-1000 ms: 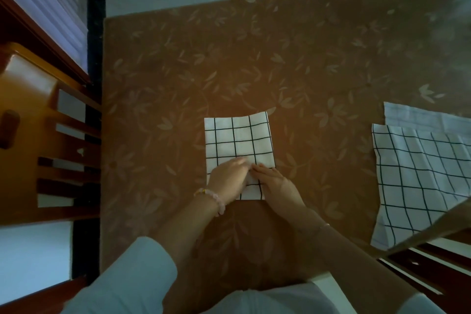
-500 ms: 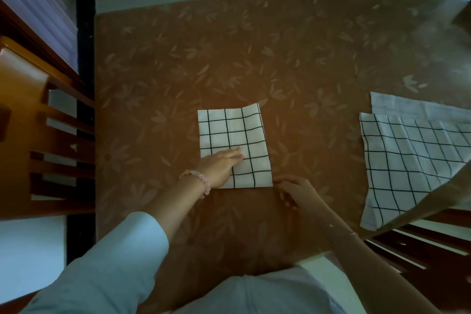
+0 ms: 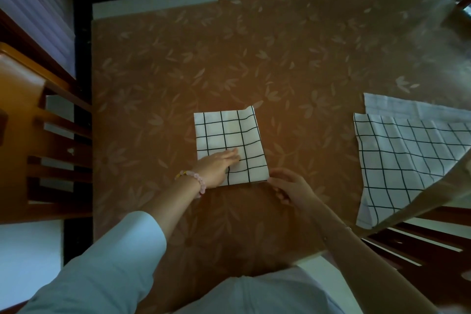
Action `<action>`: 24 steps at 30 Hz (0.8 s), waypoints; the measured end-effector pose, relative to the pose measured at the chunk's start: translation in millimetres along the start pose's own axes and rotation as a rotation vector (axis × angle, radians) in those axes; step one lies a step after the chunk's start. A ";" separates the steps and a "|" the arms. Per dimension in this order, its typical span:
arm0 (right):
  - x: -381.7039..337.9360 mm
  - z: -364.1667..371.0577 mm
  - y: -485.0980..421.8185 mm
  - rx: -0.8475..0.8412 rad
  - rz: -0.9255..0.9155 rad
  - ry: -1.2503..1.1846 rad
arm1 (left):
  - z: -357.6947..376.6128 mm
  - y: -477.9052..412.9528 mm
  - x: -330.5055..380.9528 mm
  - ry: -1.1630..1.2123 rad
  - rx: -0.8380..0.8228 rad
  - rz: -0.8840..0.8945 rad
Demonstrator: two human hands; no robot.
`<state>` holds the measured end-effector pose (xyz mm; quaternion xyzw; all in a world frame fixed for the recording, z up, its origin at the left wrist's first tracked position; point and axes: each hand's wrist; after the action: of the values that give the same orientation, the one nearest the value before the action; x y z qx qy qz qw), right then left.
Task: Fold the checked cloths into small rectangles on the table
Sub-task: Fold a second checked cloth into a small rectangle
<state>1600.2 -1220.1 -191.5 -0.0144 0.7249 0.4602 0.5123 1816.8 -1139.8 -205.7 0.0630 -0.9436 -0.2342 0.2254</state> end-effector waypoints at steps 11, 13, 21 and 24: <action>-1.1 -1.6 -3.6 -0.032 -0.093 0.379 | 1.7 1.1 -1.7 -0.022 0.020 0.012; 5.4 -5.2 -4.8 0.001 -0.090 0.419 | 1.9 1.7 -1.3 -0.020 0.029 0.010; 9.5 1.2 -5.6 0.343 -0.211 0.523 | 5.4 2.4 0.9 -0.041 0.018 -0.012; 4.9 11.0 -0.6 0.461 -0.574 0.722 | 4.9 5.7 4.4 -0.038 0.005 -0.027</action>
<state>1606.2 -1210.7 -196.1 -0.2573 0.9051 0.0949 0.3251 1810.6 -1133.8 -205.1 0.0717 -0.9475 -0.2358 0.2039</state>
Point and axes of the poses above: each hand's wrist, its own y-axis away from the middle knuckle, its own z-axis out of the palm, x = y × z, and after that the axes turned 1 degree about -y, right-handed
